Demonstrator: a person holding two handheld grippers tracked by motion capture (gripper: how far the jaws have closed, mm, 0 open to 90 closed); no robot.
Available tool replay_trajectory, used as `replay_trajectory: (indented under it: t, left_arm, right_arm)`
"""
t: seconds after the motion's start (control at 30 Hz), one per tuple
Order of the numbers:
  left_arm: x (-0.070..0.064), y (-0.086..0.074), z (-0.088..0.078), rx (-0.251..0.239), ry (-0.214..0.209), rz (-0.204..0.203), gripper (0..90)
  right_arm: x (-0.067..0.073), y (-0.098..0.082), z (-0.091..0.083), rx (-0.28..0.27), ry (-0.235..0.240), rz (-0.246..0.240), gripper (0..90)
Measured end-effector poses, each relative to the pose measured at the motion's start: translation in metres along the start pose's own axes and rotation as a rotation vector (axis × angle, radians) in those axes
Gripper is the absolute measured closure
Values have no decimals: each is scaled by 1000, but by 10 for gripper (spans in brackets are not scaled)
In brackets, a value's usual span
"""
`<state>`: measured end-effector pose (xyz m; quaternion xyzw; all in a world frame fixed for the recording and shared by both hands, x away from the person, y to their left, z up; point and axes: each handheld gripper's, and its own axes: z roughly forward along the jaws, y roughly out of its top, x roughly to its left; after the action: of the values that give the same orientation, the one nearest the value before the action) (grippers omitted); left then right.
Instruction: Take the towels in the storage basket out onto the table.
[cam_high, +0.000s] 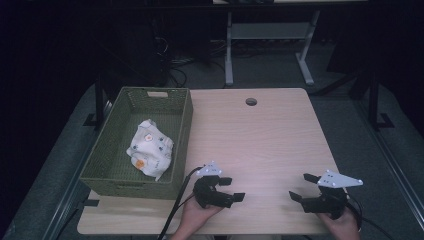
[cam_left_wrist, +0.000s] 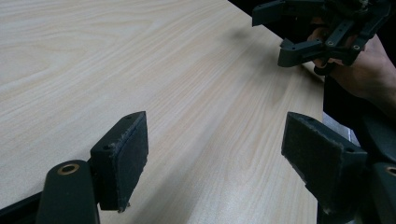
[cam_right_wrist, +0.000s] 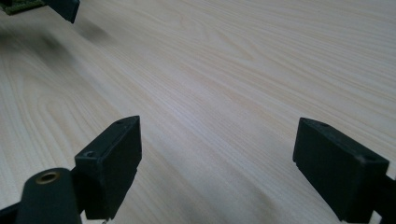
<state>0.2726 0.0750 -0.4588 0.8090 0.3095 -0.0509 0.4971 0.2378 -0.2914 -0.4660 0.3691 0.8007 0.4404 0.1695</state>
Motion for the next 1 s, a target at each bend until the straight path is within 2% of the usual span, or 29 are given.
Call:
replay_trajectory:
  t: [0.13, 0.4, 0.5, 0.63, 0.77, 0.93, 1.0]
  left_arm:
    - [0, 0, -2, 6, 11, 5, 226]
    - [-1, 3, -8, 6, -3, 7, 227]
    - [-3, 7, -10, 0, -29, 3, 227]
    - [-5, 11, -11, 3, -39, 11, 227]
    - [-6, 16, -13, -9, -62, -3, 227]
    - [-6, 26, -16, -6, -96, -8, 224]
    - [-5, 36, -22, -13, -117, -6, 223]
  right_arm:
    - [-1, 0, 2, 3, 2, -3, 149]
    - [0, 0, 1, 0, 0, -6, 149]
    - [1, 1, 2, 5, -1, -9, 150]
    - [1, 1, 1, 6, -2, -6, 149]
    - [0, 1, 2, 9, -1, -10, 149]
    - [1, 1, 1, 6, -1, -4, 149]
    - [1, 1, 1, 6, -2, -4, 149]
